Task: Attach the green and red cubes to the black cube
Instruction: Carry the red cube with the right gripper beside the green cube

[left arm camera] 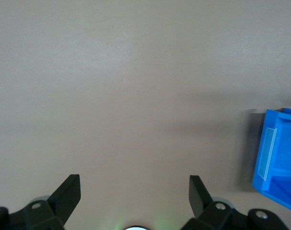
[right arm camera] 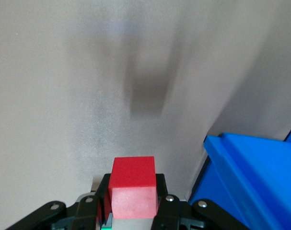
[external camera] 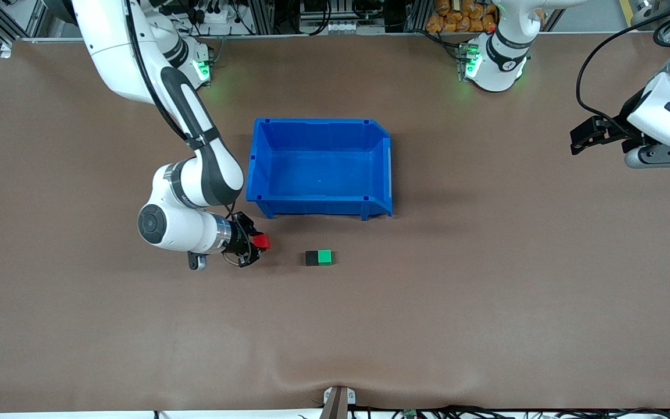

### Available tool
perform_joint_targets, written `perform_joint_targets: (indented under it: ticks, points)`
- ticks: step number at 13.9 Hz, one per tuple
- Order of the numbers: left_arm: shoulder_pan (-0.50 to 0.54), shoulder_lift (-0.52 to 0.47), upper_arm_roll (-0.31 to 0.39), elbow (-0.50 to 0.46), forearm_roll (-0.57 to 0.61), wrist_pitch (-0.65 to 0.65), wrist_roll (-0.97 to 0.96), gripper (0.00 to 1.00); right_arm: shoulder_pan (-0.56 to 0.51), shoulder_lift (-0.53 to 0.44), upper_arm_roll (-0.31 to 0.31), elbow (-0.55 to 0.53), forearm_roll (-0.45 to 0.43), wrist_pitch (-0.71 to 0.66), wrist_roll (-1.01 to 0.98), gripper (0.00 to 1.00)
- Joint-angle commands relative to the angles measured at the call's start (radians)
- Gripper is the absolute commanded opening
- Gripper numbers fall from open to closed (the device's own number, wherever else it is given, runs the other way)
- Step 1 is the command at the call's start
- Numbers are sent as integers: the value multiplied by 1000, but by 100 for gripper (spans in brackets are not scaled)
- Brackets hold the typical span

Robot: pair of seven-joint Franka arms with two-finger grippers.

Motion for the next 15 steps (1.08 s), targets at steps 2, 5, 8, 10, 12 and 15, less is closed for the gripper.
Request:
perform_joint_targets:
  ticks: [2, 5, 8, 10, 12, 15]
  points:
    - [4, -15, -4, -14, -2, 9, -8, 100, 21, 38, -9, 46, 22, -1, 68, 0]
    - [4, -16, -4, -13, -2, 9, -8, 100, 35, 56, -9, 59, 20, 8, 85, 0]
    - [4, -16, -2, -13, -2, 9, -8, 100, 52, 67, -9, 60, 25, 54, 95, 0]
    - [5, -16, -2, -14, -2, 9, -7, 100, 63, 82, -9, 71, 23, 64, 118, 0]
    - [5, -16, -2, -16, -2, 9, -5, 100, 67, 93, -9, 88, 23, 68, 138, 0]
    - [4, -19, -2, -23, -2, 8, -5, 100, 81, 122, -9, 123, 23, 68, 183, 0]
